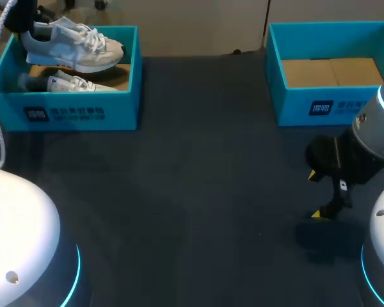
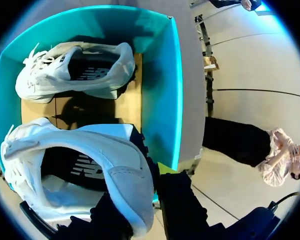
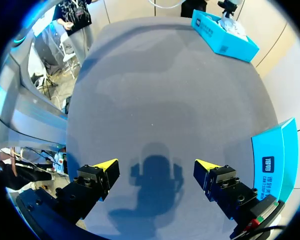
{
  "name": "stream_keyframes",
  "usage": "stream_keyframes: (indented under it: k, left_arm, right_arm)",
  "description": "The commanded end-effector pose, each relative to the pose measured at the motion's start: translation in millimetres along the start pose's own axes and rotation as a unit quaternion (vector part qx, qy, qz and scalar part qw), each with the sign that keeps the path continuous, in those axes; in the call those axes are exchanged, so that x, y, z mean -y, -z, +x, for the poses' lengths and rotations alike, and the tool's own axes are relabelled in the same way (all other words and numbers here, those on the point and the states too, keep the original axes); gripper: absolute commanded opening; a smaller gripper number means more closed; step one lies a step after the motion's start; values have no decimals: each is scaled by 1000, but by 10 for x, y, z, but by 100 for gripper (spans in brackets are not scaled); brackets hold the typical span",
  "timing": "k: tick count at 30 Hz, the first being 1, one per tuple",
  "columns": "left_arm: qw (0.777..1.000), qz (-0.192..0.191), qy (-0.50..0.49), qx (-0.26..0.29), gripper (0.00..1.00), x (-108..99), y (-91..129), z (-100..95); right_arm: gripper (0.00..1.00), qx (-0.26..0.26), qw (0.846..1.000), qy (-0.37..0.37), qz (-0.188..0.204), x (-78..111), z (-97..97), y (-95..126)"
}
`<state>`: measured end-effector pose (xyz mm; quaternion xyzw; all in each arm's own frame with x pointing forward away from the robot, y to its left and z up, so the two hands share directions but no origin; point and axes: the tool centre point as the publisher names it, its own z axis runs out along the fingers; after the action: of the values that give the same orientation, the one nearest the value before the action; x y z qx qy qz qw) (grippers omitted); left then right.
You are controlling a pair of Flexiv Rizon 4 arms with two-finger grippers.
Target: Take the shoe out of the shoebox, open the shoe tongue, remove and reinsert the insole, then place the shoe into the shoebox
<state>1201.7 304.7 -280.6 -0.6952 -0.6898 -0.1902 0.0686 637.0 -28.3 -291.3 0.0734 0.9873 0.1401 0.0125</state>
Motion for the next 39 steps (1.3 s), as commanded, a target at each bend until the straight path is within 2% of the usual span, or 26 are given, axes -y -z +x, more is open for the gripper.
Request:
stream_keyframes:
  k: [1,13,22,33,39]
  left_arm:
    - [1000,1,3,2,0,3,-21,6]
    - [1000,10,-5,4,0,166,-132,-36]
    - [1000,23,6,3,0,155,-213,-117]
    - [999,34,7,-5,0,123,-412,-173]
    - [999,39,3,2,0,104,-433,-198]
  right_arm:
    - [100,1,1000,0,1,0,7,-16]
    - [100,1,1000,0,1,0,7,-16]
    - [100,1,1000,0,1,0,7,-16]
    - [100,1,1000,0,1,0,7,-16]
    - [100,1,1000,0,1,0,7,-16]
